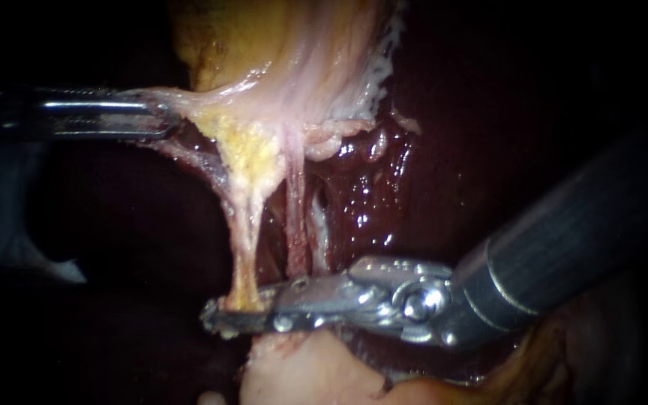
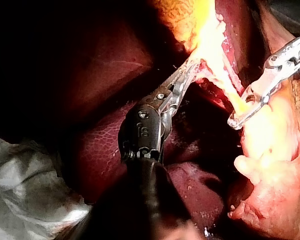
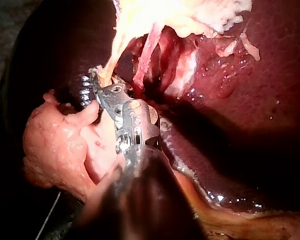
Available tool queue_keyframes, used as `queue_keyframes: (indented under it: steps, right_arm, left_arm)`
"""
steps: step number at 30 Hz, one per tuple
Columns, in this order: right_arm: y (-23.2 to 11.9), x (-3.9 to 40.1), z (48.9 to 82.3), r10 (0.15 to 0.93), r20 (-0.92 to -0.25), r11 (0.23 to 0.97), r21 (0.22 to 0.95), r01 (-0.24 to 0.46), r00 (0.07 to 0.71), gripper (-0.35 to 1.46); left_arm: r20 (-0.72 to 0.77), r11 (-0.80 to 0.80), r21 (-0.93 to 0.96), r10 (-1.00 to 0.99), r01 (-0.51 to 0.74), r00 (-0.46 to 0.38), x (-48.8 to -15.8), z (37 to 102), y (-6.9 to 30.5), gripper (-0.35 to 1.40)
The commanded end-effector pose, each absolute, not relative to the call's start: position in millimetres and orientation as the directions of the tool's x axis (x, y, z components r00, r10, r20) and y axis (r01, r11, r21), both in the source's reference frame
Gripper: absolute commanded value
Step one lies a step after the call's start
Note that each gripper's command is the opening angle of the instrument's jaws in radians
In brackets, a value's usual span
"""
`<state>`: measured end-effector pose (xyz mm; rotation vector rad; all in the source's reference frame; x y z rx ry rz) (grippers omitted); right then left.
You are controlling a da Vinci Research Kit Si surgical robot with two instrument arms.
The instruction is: Going back second clip left tube
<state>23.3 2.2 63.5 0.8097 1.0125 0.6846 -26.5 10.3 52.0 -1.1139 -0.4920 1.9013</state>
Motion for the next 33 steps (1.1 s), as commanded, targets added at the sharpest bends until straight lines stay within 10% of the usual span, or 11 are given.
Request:
queue_keyframes:
  steps: [1,4,11,33]
  right_arm:
    - [2.1,23.3,63.5,0.806,-0.456,0.531,0.838,-0.123,0.378,-0.35]
    - [2.1,23.3,63.5,0.805,-0.456,0.531,0.839,-0.12,0.379,-0.35]
    - [2.1,23.7,63.6,0.778,-0.521,0.58,0.81,-0.083,0.351,0.39]
    - [4.4,20.0,65.2,0.534,-0.767,0.832,0.551,-0.062,0.356,0.5]
  left_arm:
    - [-0.511,-0.557,-0.681,0.826,-0.476,-0.237,-26.5,52.0,10.3,-0.35]
    - [-0.511,-0.557,-0.681,0.826,-0.475,-0.237,-26.4,52.0,10.3,-0.35]
    - [-0.511,-0.557,-0.681,0.826,-0.476,-0.237,-26.5,52.0,10.3,-0.35]
    - [-0.509,-0.553,-0.683,0.829,-0.477,-0.232,-26.5,52.2,10.2,-0.35]
